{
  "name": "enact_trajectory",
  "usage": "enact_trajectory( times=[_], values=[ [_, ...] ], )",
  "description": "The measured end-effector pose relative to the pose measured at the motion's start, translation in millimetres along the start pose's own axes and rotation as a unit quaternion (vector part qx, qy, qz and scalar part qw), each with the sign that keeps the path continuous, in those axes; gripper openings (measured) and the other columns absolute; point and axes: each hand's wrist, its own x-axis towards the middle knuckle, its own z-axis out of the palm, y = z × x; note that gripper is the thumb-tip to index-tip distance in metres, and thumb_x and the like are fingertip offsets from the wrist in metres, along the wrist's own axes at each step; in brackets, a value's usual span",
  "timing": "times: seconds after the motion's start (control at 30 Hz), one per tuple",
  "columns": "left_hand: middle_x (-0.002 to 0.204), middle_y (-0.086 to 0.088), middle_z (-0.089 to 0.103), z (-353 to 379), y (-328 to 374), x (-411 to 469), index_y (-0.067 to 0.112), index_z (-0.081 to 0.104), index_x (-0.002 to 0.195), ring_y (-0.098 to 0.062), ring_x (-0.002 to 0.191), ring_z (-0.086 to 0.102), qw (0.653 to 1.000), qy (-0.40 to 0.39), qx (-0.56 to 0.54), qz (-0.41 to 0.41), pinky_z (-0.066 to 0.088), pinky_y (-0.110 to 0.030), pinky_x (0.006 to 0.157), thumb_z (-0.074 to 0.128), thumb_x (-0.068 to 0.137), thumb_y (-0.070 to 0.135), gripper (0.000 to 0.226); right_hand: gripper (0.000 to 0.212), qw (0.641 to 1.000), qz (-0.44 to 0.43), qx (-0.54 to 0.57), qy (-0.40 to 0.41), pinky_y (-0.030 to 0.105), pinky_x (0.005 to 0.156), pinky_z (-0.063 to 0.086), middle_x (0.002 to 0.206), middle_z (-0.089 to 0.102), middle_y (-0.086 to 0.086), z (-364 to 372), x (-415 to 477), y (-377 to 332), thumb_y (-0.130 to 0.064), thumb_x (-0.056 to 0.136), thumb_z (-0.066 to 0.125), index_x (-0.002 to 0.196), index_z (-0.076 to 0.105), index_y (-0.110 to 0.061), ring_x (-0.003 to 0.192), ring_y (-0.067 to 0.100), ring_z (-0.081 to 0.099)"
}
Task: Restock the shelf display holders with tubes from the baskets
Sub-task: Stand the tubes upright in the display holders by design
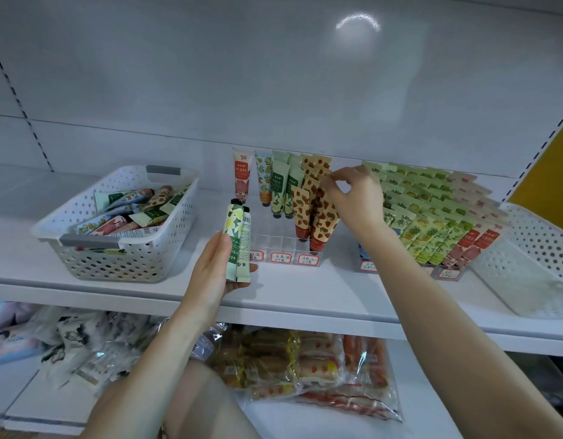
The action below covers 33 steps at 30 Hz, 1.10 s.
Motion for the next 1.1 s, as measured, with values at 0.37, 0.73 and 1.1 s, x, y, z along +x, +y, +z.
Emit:
enact_trajectory(
  times=[0.37,0.73,1.1],
  values=[
    [0.115,-0.011,0.062,-4,-1,0,0.025,0.046,0.126,-0.015,0.08,0.068,1.0,0.005,0.002,0.001,0.051,-0.02,0.054,0.034,0.098,0.038,0.033,0.02,0.985,-0.056,-0.155,-0.046,0.032,0.086,0.035,0.099,0.063,0.012,11,1,4,-0.028,0.084,0.062,0.085,0.074,-0.011,0.104,0.029,0.051],
    [0.111,-0.008,0.063,0,3,-2,0.026,0.047,0.125,-0.014,0.079,0.068,1.0,-0.002,-0.003,0.005,0.052,-0.02,0.055,0.033,0.099,0.037,0.032,0.021,0.987,-0.043,-0.144,-0.065,0.037,0.087,0.044,0.086,0.065,0.013,17,2,2,-0.022,0.085,0.06,0.073,0.07,-0.007,0.089,0.031,0.055],
    [0.105,-0.005,0.065,-1,7,-5,0.03,0.049,0.118,-0.014,0.08,0.068,1.0,-0.004,-0.021,0.005,0.051,-0.02,0.054,0.033,0.099,0.036,0.025,0.017,0.994,-0.043,-0.09,-0.054,0.027,0.075,0.037,0.092,0.066,0.012,11,6,7,-0.026,0.082,0.065,0.084,0.073,-0.011,0.099,0.027,0.052]
  ],
)
